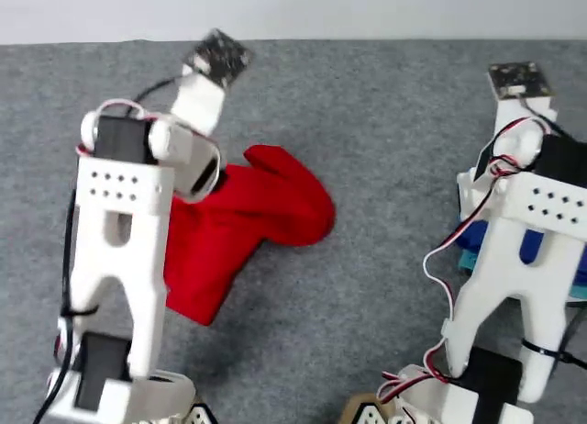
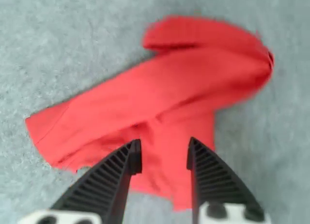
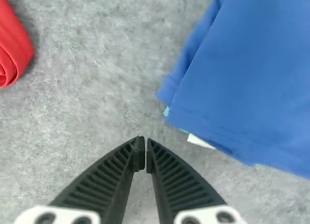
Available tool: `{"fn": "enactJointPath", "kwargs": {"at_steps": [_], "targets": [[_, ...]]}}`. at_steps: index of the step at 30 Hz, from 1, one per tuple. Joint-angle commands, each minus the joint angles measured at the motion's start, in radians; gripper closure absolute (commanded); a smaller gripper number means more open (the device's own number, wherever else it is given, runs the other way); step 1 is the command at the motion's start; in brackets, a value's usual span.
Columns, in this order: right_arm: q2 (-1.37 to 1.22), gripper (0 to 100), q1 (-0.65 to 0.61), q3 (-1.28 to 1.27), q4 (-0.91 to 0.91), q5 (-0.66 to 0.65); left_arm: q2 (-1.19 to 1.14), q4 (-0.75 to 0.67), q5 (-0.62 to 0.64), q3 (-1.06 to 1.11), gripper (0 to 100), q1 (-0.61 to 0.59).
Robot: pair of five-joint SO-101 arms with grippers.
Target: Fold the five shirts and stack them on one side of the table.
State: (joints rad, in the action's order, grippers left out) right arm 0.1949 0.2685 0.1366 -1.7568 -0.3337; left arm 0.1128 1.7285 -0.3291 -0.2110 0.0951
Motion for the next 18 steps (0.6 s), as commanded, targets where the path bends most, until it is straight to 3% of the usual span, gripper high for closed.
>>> {"fn": "enactJointPath", "kwargs": {"at_steps": [1, 9, 18], "targets": [[0.039, 98.3, -0.005, -0.032, -0.039, 0.017, 0.175, 0.028, -0.083, 0.197, 84, -0.014], [0.039, 98.3, -0.002, -0.072, -0.039, 0.021, 0.433, 0.006, -0.218, 0.713, 84, -0.014], [0.038, 98.3, -0.002, -0.072, -0.039, 0.021, 0.468, -0.265, -0.219, 1.076, 84, -0.014]]}}
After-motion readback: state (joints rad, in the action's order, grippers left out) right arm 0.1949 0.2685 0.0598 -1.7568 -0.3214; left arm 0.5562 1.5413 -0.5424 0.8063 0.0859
